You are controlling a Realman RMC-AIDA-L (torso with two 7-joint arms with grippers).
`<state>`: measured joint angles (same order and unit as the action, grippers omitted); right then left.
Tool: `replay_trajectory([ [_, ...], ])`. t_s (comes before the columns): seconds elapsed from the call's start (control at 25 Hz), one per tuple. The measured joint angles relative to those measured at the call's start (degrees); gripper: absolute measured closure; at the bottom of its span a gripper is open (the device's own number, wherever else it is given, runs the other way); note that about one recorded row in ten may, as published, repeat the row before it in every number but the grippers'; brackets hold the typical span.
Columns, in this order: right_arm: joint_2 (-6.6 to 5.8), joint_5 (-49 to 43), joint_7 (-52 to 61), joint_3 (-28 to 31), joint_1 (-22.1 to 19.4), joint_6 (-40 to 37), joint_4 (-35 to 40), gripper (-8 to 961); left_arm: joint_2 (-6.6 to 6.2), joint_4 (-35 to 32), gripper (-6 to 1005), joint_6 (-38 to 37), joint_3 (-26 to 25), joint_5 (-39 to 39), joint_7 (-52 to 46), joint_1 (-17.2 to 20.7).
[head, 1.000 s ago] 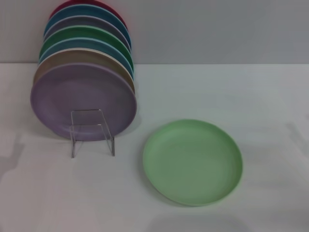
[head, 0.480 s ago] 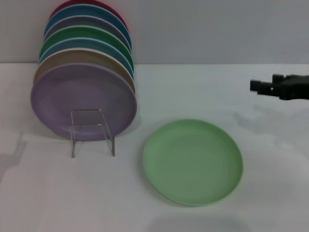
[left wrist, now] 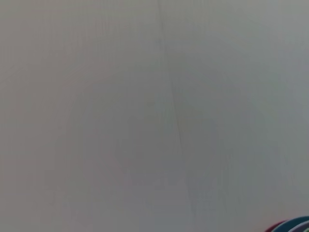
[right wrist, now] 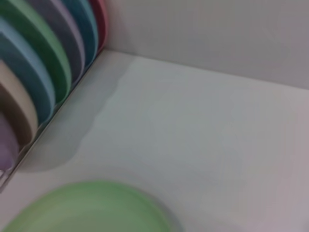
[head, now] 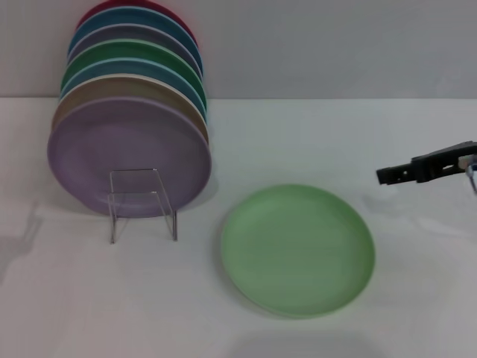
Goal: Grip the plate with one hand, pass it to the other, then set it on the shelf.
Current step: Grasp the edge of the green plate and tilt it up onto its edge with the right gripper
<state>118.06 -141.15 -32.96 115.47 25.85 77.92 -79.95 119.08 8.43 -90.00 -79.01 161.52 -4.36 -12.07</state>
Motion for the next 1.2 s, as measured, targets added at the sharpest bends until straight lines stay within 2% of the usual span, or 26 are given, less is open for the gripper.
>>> replay_trajectory([
  [0.56,0.24,-3.3,1.0,-4.4,6.8,-0.2,11.2,192,0.00,0.0,218,0.9,0.2,0.0,0.0,0.0],
  [1.2,0.42,-6.5,4.0,-9.7,9.3,-3.0,15.9,191,0.00,0.0,219,3.5,0.2,-0.2,0.0,-0.9],
])
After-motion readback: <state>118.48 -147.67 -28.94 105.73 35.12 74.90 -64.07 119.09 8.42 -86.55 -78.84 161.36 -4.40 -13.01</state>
